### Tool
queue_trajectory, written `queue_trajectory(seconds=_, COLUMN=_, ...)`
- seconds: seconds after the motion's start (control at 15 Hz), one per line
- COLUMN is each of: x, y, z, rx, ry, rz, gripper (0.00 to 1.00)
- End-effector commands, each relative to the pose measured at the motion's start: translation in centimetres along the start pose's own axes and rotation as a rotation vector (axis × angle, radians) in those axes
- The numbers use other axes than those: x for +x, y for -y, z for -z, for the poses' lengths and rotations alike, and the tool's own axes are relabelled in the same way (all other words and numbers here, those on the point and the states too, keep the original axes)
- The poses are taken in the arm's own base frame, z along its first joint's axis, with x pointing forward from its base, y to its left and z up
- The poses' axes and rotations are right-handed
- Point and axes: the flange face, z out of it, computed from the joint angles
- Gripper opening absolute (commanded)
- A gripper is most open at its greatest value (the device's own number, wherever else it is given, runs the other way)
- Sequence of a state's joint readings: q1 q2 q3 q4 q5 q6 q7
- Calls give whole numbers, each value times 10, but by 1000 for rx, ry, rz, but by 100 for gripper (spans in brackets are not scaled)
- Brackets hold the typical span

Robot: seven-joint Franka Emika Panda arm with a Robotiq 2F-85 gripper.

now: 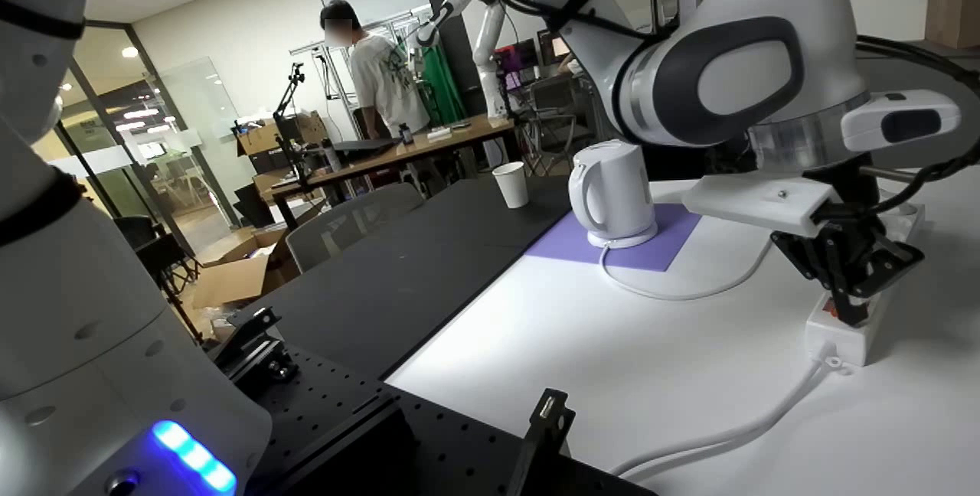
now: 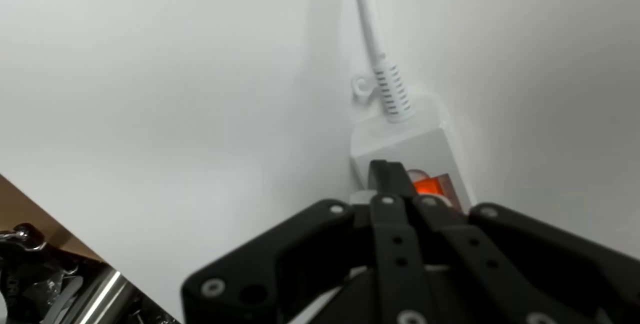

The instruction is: Switch off the extension cable

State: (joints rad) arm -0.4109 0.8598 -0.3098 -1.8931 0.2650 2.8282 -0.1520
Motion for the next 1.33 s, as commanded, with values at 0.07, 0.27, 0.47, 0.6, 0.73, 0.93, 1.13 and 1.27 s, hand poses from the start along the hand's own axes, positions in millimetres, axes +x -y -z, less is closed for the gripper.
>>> queue_trajectory(seconds=0.07, x=26, y=-4, z=-8, rx=24, ry=17, rz=-23, gripper=0)
queue_trajectory(seconds=0.27, x=31, y=-1, z=-9, rx=45, ry=24, rz=-17, gripper=0)
queue_trajectory(seconds=0.47, x=33, y=2, z=-9, rx=62, ry=51, rz=-17, gripper=0)
queue_trajectory(seconds=0.6, x=32, y=5, z=-8, rx=61, ry=76, rz=-15, gripper=0)
queue_trajectory(seconds=0.73, x=32, y=8, z=-7, rx=64, ry=88, rz=-8, gripper=0)
queue_trajectory(seconds=0.93, x=32, y=11, z=-7, rx=74, ry=81, rz=1, gripper=0)
queue_trajectory(seconds=1.13, x=31, y=14, z=-8, rx=86, ry=76, rz=8, gripper=0)
queue_trajectory(seconds=1.27, x=29, y=16, z=-10, rx=100, ry=81, rz=19, gripper=0)
